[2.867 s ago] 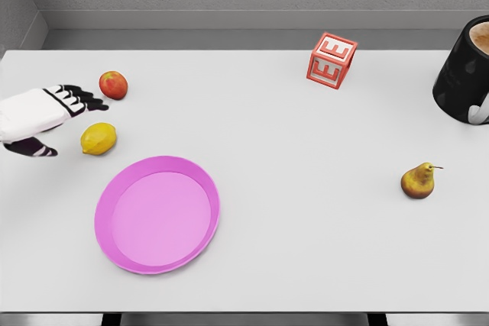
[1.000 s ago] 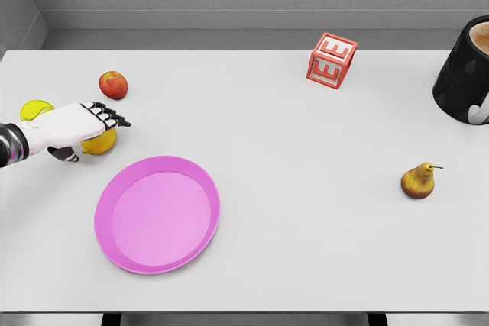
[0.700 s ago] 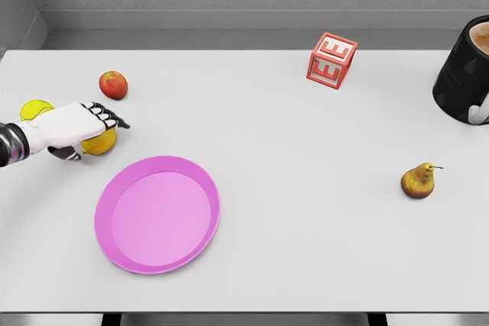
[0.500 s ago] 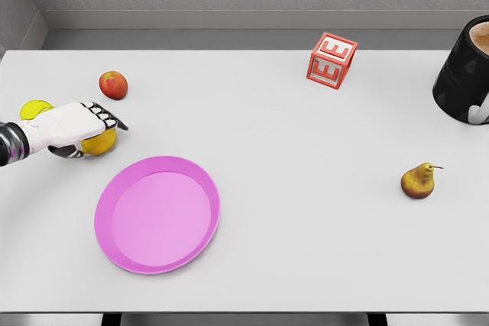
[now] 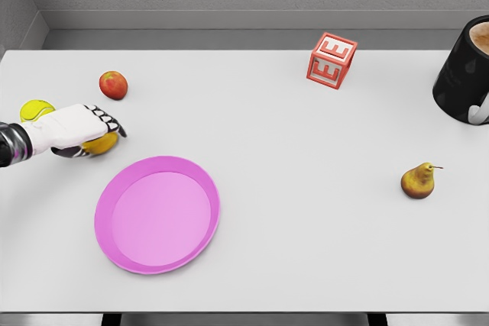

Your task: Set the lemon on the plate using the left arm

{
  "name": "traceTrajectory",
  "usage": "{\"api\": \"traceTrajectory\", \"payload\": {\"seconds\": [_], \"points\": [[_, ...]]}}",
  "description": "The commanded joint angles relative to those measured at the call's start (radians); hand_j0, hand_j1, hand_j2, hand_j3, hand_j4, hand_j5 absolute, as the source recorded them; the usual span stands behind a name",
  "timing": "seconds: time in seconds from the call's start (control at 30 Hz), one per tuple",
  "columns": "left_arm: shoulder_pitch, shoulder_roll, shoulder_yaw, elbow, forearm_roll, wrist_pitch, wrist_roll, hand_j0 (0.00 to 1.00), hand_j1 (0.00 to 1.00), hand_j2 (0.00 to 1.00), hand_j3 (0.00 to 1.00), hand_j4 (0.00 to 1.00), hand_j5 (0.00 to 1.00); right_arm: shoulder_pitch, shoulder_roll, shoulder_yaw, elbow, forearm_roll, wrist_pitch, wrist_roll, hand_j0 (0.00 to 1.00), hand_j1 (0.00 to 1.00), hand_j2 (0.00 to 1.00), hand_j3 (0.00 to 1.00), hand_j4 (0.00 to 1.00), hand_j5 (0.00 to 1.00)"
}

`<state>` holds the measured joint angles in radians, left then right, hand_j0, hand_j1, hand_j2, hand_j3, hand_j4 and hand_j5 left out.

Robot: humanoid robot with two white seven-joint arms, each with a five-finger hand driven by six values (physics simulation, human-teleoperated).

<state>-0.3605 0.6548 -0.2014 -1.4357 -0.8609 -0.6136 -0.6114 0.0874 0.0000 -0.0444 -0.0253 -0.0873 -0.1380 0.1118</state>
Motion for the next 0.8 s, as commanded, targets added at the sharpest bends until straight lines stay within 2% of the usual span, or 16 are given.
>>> {"api": "traceTrajectory", "payload": {"seconds": [0.0, 0.77], "points": [[0.000, 0.003, 0.000, 0.000, 0.005, 0.003, 0.001, 0.65, 0.65, 0.65, 0.65, 0.65, 0.65, 0.000, 0.000, 0.000, -0.001, 0.000, 0.000, 0.000, 1.00, 1.00, 1.00, 1.00, 1.00, 1.00], [-0.002, -0.001, 0.011, -0.008, 0.028, 0.003, 0.001, 0.64, 0.64, 0.64, 0.64, 0.64, 0.64, 0.000, 0.000, 0.000, -0.001, 0.000, 0.000, 0.000, 1.00, 1.00, 1.00, 1.00, 1.00, 1.00]]}}
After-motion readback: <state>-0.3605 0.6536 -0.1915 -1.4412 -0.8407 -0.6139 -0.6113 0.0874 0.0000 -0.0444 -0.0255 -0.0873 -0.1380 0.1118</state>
